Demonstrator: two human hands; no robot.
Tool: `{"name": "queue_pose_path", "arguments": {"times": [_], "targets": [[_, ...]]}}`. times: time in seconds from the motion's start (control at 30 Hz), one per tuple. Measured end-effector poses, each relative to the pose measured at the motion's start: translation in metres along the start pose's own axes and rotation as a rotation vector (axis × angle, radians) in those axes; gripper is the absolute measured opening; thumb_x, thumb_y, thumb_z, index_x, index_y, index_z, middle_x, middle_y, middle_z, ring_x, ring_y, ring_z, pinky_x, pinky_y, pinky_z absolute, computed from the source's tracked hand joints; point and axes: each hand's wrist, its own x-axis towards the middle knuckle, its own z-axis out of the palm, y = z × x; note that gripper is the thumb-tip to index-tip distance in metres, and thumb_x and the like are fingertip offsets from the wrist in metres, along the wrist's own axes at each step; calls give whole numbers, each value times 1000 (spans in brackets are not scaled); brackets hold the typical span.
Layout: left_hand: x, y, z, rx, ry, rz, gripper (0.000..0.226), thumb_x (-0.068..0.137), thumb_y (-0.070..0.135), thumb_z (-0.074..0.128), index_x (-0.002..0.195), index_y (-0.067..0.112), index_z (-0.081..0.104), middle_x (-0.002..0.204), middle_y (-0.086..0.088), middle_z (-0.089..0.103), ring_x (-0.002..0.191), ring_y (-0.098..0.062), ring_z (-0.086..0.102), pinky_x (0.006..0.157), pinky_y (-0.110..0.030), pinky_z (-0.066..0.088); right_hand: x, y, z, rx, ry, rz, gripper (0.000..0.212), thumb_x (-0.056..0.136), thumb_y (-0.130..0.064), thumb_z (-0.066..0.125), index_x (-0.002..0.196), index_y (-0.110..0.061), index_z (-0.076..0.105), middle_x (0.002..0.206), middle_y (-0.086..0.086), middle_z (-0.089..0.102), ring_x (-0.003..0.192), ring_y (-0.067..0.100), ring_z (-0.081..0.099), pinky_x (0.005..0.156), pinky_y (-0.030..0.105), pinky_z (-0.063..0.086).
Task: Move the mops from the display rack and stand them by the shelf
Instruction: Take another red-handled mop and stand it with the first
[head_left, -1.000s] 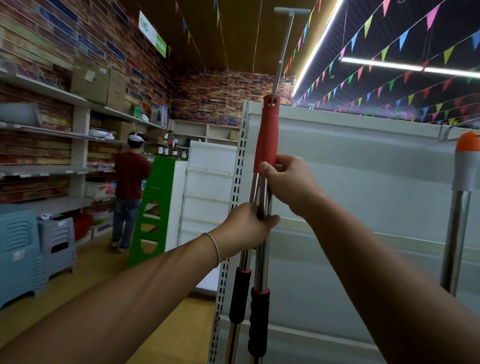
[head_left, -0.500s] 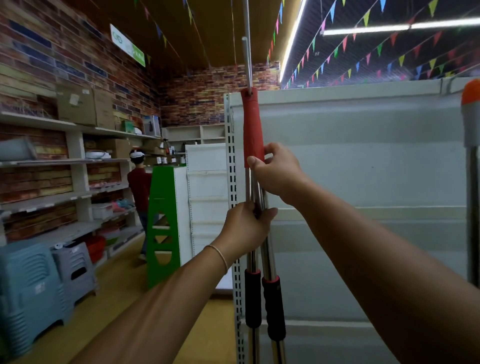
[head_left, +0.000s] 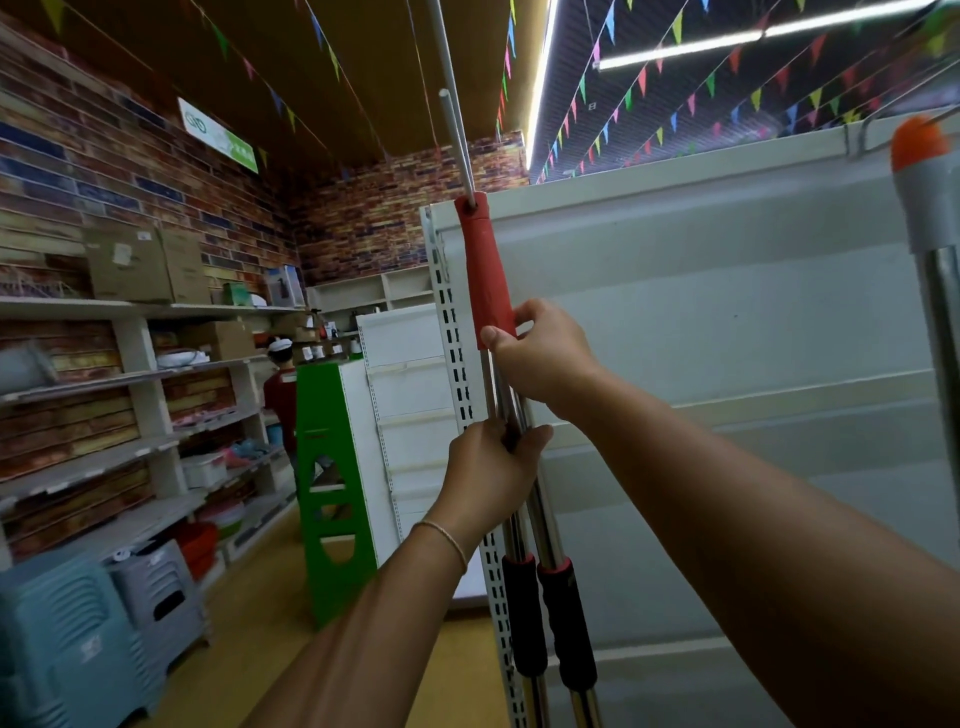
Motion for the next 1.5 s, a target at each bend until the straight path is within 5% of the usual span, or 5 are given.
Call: {"name": "queue_pose_path", "arguments": {"times": [0.2, 0.8, 1.07, 1.27, 1.5], "targets": [[-3, -5, 4, -12, -14, 13, 54, 93, 52, 52, 54, 15, 47, 52, -7, 58, 53, -20, 60, 54, -22, 42, -3, 0, 1, -11, 47, 16, 16, 90, -37, 66, 97, -26, 57, 87, -1, 65, 74, 16, 67, 64, 34, 59], [1, -8, 5, 119, -41, 93, 49, 97, 50, 45, 58, 21, 43, 50, 5, 47, 47, -7, 48, 49, -18, 32, -9, -12, 5, -123, 109, 68, 19, 90, -35, 67, 89, -17, 64, 82, 3, 68, 69, 17, 68, 64, 34, 60], [-13, 9, -8, 282, -119, 47, 31, 99, 39, 44, 92, 14, 61, 79, -9, 59, 66, -23, 57, 56, -26, 39, -43, -6, -9, -188, 21, 210, 33, 92, -42, 65, 85, -10, 68, 85, 11, 72, 76, 23, 69, 80, 46, 61], [-42, 39, -15, 556, -65, 130, 27, 93, 36, 52, 89, 12, 65, 84, -10, 62, 78, -30, 62, 65, -33, 52, -79, 10, -57, -217, -7, 273, 41, 93, -43, 63, 105, -4, 70, 98, 11, 72, 94, 29, 69, 88, 47, 59], [-67, 97, 8, 517, -77, 232, 30, 92, 40, 51, 83, 15, 64, 88, -11, 67, 84, -33, 62, 63, -30, 41, -134, 17, -153, -259, 34, 282, 27, 95, -38, 60, 81, -15, 67, 99, 20, 72, 97, 40, 69, 85, 59, 57]]}}
